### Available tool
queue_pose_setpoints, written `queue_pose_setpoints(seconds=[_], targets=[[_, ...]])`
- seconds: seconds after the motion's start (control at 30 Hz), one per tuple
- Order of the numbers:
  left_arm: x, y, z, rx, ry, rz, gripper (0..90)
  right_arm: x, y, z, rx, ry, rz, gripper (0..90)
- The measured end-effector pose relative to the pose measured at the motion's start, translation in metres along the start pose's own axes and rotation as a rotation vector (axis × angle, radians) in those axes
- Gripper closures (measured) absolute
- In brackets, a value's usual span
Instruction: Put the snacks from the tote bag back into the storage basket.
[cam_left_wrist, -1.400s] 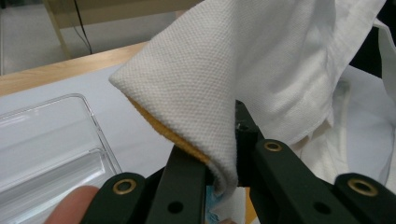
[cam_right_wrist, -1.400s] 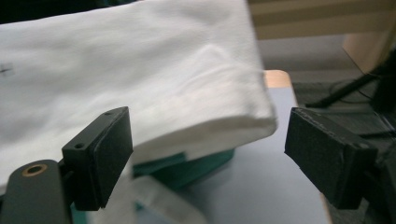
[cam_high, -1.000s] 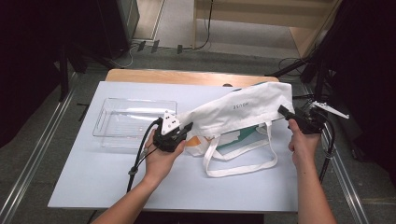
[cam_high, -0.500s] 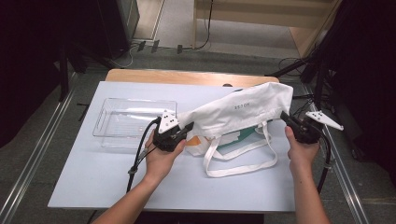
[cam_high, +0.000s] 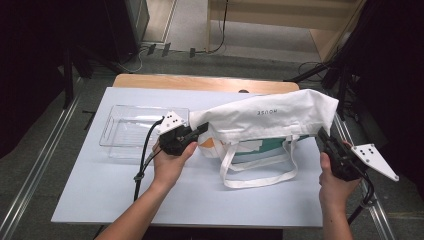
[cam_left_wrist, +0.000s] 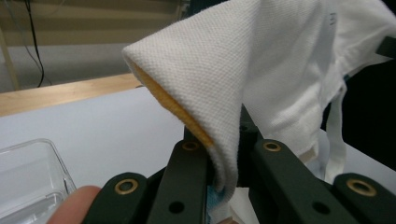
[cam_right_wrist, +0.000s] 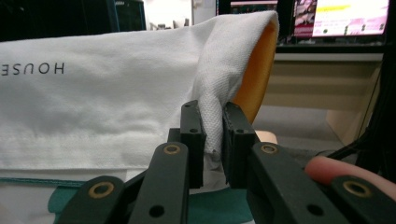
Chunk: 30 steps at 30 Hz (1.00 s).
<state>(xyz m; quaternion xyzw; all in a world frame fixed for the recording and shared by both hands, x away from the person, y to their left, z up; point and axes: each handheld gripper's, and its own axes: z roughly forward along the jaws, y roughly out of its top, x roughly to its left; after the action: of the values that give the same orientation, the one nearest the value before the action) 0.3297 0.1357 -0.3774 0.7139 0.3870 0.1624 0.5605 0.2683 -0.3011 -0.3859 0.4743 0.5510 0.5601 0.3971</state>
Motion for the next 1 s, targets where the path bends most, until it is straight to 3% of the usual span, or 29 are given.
queue_pose_setpoints(seconds=[0.07,0.1,0.13,0.2,0.27,0.33,0.4,0.47,0.53,0.6,0.63,0.67,0.77,0.83,1.0], targets=[[0.004,-0.003,0.005,0.041,0.038,-0.009,86.8,0.002,-0.005,-0.004,0.016,0.0,-0.009,82.1],[0.005,-0.006,0.009,0.069,0.072,-0.014,86.0,0.003,-0.012,-0.004,0.046,-0.004,-0.01,82.0],[0.006,-0.008,0.011,0.081,0.077,-0.018,81.7,0.002,-0.023,-0.001,0.092,-0.015,0.003,81.9],[0.005,-0.01,0.01,0.067,0.1,-0.026,72.9,-0.002,-0.036,0.001,0.126,-0.028,0.047,80.6],[0.003,-0.01,0.006,0.046,0.122,-0.03,61.5,-0.007,-0.034,0.002,0.125,-0.027,0.059,69.0],[0.0,-0.01,0.002,0.035,0.13,-0.017,53.1,-0.011,-0.026,0.003,0.104,-0.025,0.086,51.2],[-0.005,-0.01,-0.002,0.029,0.138,-0.002,45.8,-0.015,-0.019,0.005,0.09,-0.048,0.117,39.6],[-0.007,-0.012,-0.003,0.029,0.125,-0.002,42.2,-0.024,-0.015,0.017,0.135,-0.039,0.165,30.8],[-0.01,-0.014,-0.004,0.038,0.127,0.01,46.3,-0.028,-0.021,0.026,0.191,-0.029,0.203,36.1],[-0.008,-0.015,-0.005,0.049,0.134,0.03,68.9,-0.03,-0.03,0.036,0.243,0.045,0.233,55.2],[-0.008,-0.015,-0.005,0.049,0.134,0.03,79.3,-0.029,-0.032,0.038,0.257,0.062,0.225,62.8],[-0.003,-0.015,-0.008,0.037,0.091,0.016,85.9,-0.024,-0.034,0.039,0.268,0.071,0.208,70.1],[-0.001,-0.012,-0.01,0.027,0.077,0.034,88.4,-0.012,-0.033,0.038,0.247,0.072,0.149,82.1],[-0.002,-0.008,-0.013,0.007,0.078,0.05,88.7,-0.005,-0.029,0.034,0.224,0.053,0.091,83.5],[0.002,0.004,-0.024,-0.055,0.077,0.044,88.8,0.008,-0.02,0.016,0.13,0.067,0.029,83.9]])
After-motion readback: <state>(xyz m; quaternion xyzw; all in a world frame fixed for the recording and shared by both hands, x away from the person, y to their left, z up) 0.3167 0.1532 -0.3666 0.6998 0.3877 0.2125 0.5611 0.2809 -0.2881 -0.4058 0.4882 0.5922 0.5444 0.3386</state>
